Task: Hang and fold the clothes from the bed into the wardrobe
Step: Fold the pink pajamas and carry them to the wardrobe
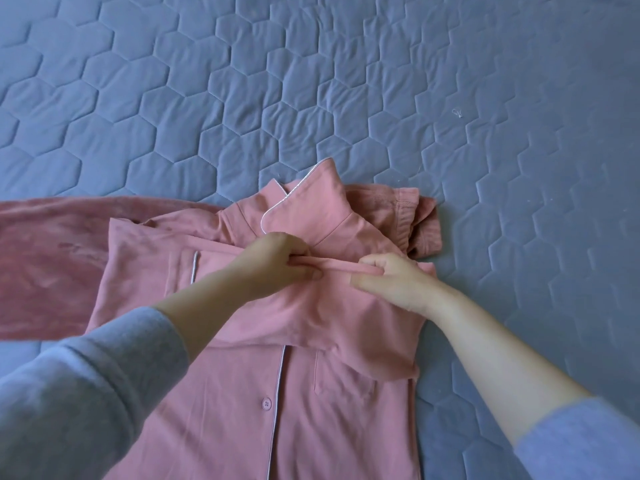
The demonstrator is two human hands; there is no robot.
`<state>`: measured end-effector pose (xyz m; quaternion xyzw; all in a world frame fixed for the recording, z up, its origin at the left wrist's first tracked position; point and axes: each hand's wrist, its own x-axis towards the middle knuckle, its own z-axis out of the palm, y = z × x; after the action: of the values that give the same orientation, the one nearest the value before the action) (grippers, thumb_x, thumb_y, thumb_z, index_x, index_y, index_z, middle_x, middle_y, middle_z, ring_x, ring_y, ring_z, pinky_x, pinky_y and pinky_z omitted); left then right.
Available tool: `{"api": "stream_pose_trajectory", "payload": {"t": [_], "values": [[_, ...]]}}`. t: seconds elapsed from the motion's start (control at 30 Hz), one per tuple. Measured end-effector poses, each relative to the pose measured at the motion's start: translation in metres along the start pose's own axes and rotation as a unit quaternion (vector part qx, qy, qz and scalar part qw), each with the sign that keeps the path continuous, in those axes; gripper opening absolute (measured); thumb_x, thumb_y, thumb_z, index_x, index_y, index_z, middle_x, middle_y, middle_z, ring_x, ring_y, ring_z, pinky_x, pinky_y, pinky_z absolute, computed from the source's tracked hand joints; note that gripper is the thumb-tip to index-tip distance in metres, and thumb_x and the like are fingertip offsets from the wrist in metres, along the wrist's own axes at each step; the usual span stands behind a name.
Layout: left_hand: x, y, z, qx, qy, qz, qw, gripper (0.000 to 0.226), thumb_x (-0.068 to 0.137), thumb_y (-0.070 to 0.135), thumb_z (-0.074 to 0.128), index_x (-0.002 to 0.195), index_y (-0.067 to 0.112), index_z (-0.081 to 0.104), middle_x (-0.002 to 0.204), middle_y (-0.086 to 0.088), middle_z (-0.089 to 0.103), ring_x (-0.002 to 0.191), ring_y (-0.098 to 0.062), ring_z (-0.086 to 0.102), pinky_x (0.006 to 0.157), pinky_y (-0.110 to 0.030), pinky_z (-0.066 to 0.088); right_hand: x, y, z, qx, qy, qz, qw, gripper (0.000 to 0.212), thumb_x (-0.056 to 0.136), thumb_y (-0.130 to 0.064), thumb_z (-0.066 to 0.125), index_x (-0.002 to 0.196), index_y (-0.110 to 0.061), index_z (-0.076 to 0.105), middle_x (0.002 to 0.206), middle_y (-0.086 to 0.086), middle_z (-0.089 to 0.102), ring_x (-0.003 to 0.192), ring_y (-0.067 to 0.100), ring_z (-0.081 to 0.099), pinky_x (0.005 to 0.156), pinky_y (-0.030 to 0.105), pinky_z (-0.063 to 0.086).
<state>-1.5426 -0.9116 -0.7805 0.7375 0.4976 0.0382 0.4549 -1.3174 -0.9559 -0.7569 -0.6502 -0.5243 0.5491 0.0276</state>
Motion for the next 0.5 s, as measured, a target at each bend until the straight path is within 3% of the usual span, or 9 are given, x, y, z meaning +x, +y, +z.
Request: {"api": "stream_pose_trajectory", "payload": {"t": [0.03, 0.1, 0.13, 0.2, 0.27, 0.33, 0.43, 0.5], "values": [[0.001, -0.002, -0.001, 0.010, 0.000, 0.006, 1.000, 0.028, 0.081, 0.033, 0.074, 0.067, 0.022, 0.054, 0.063, 0.007, 0.049, 0.064, -0.012, 0.045, 0.060, -0.031, 0.034, 0.000, 0.001, 0.000, -0.001, -0.018, 0.020, 1.000, 0.016, 0.080, -0.041, 0.073, 0.080, -0.032, 0.059, 0.075, -0.023, 0.058, 0.072, -0.007, 0.053, 0.063, 0.006, 0.038], [0.003, -0.004, 0.000, 0.037, 0.005, 0.017, 0.999, 0.024, 0.085, 0.032, 0.070, 0.071, 0.020, 0.055, 0.068, 0.007, 0.051, 0.072, -0.017, 0.048, 0.064, -0.032, 0.034, 0.002, 0.005, 0.001, -0.005, -0.051, 0.067, 0.996, 0.051, 0.074, -0.041, 0.079, 0.117, -0.033, 0.055, 0.107, -0.018, 0.060, 0.094, -0.004, 0.056, 0.076, 0.008, 0.040], [0.003, -0.005, 0.001, 0.063, 0.008, 0.028, 0.998, 0.022, 0.086, 0.033, 0.068, 0.074, 0.021, 0.054, 0.072, 0.009, 0.052, 0.076, -0.018, 0.050, 0.067, -0.031, 0.033, 0.006, 0.006, 0.002, -0.018, -0.044, 0.078, 0.996, 0.061, 0.072, -0.039, 0.081, 0.125, -0.030, 0.051, 0.114, -0.014, 0.059, 0.095, -0.001, 0.057, 0.075, 0.011, 0.042], [0.003, -0.008, 0.004, 0.116, 0.013, 0.044, 0.992, 0.020, 0.088, 0.037, 0.064, 0.081, 0.022, 0.053, 0.081, 0.009, 0.054, 0.086, -0.020, 0.054, 0.074, -0.030, 0.034, 0.011, 0.007, 0.005, -0.090, -0.002, 0.048, 0.995, 0.053, 0.073, -0.037, 0.081, 0.117, -0.029, 0.052, 0.112, -0.010, 0.058, 0.092, 0.007, 0.058, 0.069, 0.017, 0.044], [0.003, -0.013, 0.005, 0.162, 0.023, 0.036, 0.986, 0.023, 0.086, 0.041, 0.064, 0.091, 0.020, 0.057, 0.094, 0.005, 0.060, 0.096, -0.023, 0.056, 0.083, -0.033, 0.038, 0.013, 0.009, 0.009, -0.184, 0.070, 0.006, 0.980, 0.042, 0.073, -0.040, 0.079, 0.102, -0.029, 0.052, 0.107, -0.006, 0.059, 0.098, 0.017, 0.057, 0.077, 0.030, 0.046], [-0.004, -0.020, 0.002, 0.194, 0.059, 0.023, 0.979, 0.037, 0.079, 0.043, 0.071, 0.102, 0.017, 0.059, 0.106, -0.001, 0.059, 0.102, -0.026, 0.053, 0.089, -0.037, 0.039, 0.012, 0.010, 0.013, -0.251, 0.127, -0.018, 0.960, 0.044, 0.073, -0.049, 0.076, 0.101, -0.027, 0.052, 0.106, -0.004, 0.061, 0.100, 0.022, 0.057, 0.080, 0.036, 0.046], [-0.022, -0.033, 0.000, 0.177, 0.203, 0.005, 0.963, 0.050, 0.066, 0.037, 0.085, 0.097, 0.007, 0.060, 0.101, -0.012, 0.056, 0.097, -0.035, 0.051, 0.085, -0.043, 0.040, 0.007, 0.014, 0.017, -0.336, 0.186, -0.036, 0.923, 0.052, 0.077, -0.068, 0.061, 0.102, -0.025, 0.048, 0.102, -0.001, 0.066, 0.097, 0.026, 0.063, 0.070, 0.035, 0.042], [-0.037, -0.043, 0.001, 0.153, 0.268, -0.084, 0.948, 0.055, 0.066, 0.040, 0.085, 0.098, 0.005, 0.057, 0.101, -0.015, 0.056, 0.097, -0.035, 0.050, 0.085, -0.045, 0.038, 0.004, 0.017, 0.018, -0.343, 0.222, -0.032, 0.912, 0.057, 0.075, -0.077, 0.049, 0.099, -0.026, 0.044, 0.097, -0.003, 0.067, 0.093, 0.026, 0.065, 0.074, 0.039, 0.046]]}}
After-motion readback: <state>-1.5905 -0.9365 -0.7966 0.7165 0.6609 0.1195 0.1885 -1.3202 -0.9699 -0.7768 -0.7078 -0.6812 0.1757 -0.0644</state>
